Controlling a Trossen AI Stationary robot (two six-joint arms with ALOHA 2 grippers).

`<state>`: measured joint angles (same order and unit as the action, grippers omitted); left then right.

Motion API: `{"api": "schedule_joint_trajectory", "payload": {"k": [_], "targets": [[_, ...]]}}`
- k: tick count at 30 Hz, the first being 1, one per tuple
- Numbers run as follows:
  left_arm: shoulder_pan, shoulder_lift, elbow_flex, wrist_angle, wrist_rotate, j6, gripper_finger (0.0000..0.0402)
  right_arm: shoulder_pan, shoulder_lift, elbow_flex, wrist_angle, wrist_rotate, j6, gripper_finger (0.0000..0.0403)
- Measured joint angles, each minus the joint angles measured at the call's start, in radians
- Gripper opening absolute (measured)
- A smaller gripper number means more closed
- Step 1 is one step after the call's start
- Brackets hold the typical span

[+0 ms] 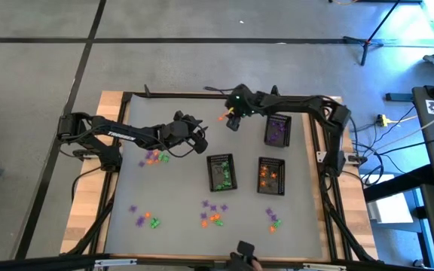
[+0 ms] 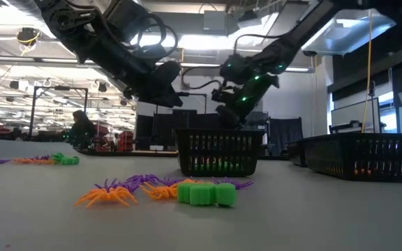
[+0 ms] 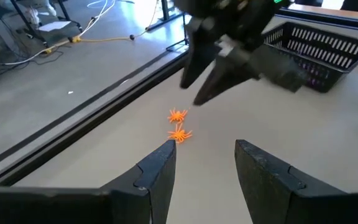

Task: Sort Halloween decoration
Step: Put the orange spider toy into the bottom right bin

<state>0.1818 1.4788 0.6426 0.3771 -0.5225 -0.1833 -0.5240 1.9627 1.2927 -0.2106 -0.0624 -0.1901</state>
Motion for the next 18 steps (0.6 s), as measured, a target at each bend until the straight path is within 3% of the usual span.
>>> {"api": "schedule_joint_trajectory", "payload": {"k": [12,18], "targets": [[-0.002,0.000,0.000,0.000,0.016,0.001,0.0157,0.000,0.171,0.158,-0.157,0.018,-0.003,0.0160],[-0.002,0.000,0.000,0.000,0.016,0.001,0.0157,0.001,0.177,0.166,-0.207,0.025,-0.021,0.0089]]}}
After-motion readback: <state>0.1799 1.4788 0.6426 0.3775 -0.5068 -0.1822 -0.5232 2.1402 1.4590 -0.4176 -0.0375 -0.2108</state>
